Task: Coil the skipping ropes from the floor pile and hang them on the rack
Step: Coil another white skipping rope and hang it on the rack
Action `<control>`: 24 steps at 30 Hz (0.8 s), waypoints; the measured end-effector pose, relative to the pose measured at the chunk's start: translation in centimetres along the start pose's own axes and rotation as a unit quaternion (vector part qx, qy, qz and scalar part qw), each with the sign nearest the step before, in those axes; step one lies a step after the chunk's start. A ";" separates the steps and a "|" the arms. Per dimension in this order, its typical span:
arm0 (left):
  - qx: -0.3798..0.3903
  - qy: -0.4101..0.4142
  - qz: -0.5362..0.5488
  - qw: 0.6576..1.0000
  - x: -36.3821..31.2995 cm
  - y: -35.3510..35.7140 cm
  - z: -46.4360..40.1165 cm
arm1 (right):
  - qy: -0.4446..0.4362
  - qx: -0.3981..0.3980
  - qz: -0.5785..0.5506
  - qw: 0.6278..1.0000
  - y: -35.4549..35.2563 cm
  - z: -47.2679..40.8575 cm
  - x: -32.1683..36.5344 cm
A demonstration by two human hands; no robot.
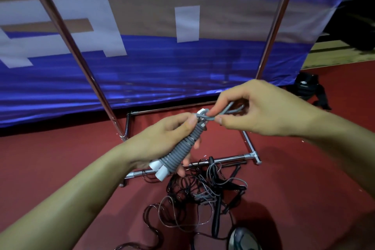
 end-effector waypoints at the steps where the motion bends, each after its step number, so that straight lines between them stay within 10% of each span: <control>1: -0.004 0.006 0.030 1.000 0.1 0.1 0.0 | -0.002 0.006 -0.021 1.000 0.1 0.0 0.0; 6: -0.038 0.029 0.089 0.995 -0.3 0.8 -0.5 | 0.005 0.058 -0.227 0.972 1.2 -0.2 -0.1; 14: -0.077 0.115 0.022 0.990 0.0 1.0 -1.4 | 0.175 0.007 -0.601 0.780 4.5 -1.2 -0.9; 21: -0.094 0.141 -0.063 0.984 0.2 1.9 -1.5 | 0.122 -0.018 -0.211 0.970 3.9 -0.8 -1.3; 24: -0.118 0.152 -0.114 0.975 0.5 2.3 -1.2 | 0.079 0.018 -0.052 0.995 3.6 -0.6 -1.1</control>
Point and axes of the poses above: each hand's wrist, its own z-axis away from the middle knuckle, its own y-axis out of the palm, x = y × z, the point moved 1 cm from there along -z, towards the middle knuckle, and after that the axes turned 10 degrees about z, right-handed, at the moved point
